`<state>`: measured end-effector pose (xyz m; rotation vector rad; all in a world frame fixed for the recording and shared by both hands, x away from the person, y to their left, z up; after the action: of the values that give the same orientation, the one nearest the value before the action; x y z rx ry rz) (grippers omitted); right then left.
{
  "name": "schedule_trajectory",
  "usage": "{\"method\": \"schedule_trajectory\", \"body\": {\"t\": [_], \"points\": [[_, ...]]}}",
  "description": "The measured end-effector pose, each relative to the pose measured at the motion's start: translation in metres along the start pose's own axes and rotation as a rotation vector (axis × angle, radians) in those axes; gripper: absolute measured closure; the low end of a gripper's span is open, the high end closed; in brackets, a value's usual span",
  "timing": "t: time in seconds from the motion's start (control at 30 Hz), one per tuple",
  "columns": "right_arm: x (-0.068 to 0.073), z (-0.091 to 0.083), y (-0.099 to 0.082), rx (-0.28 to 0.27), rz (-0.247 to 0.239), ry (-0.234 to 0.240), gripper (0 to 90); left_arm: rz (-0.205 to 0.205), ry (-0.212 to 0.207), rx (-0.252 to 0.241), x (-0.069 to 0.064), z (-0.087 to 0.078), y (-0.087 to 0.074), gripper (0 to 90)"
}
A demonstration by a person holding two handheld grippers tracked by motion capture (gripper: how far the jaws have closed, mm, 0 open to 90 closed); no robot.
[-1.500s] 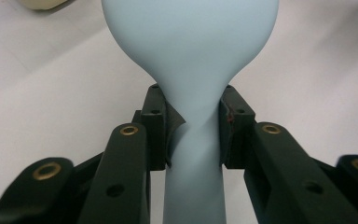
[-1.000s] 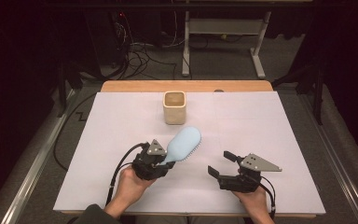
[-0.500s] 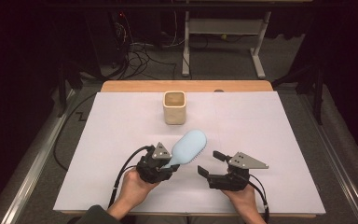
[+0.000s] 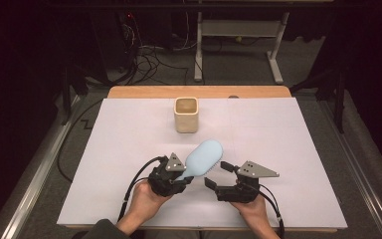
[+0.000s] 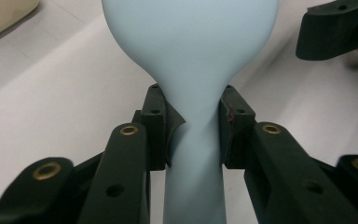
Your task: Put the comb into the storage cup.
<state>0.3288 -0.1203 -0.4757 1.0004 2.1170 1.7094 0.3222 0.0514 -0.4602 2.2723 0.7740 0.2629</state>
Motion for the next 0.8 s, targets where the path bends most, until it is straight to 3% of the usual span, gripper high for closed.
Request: {"method": "schedule_trajectory", "body": {"t": [0.8], "points": [[0.006,0.019,0.007,0.018,0.062,0.035,14.1,0.014,-0.011,-0.003,-0.006,0.004,0.001,68.9]]}}
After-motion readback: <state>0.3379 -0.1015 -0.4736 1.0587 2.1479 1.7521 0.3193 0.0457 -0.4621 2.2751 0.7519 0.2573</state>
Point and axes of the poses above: each handheld gripper's, and its own axes: z roughly forward along the jaws, y roughly out of its top, x roughly to its left, the point moved 6 cm from there along z, roughly forward along the jaws, and after that the axes turned 2 degrees about -x, right-handed, at the moved point
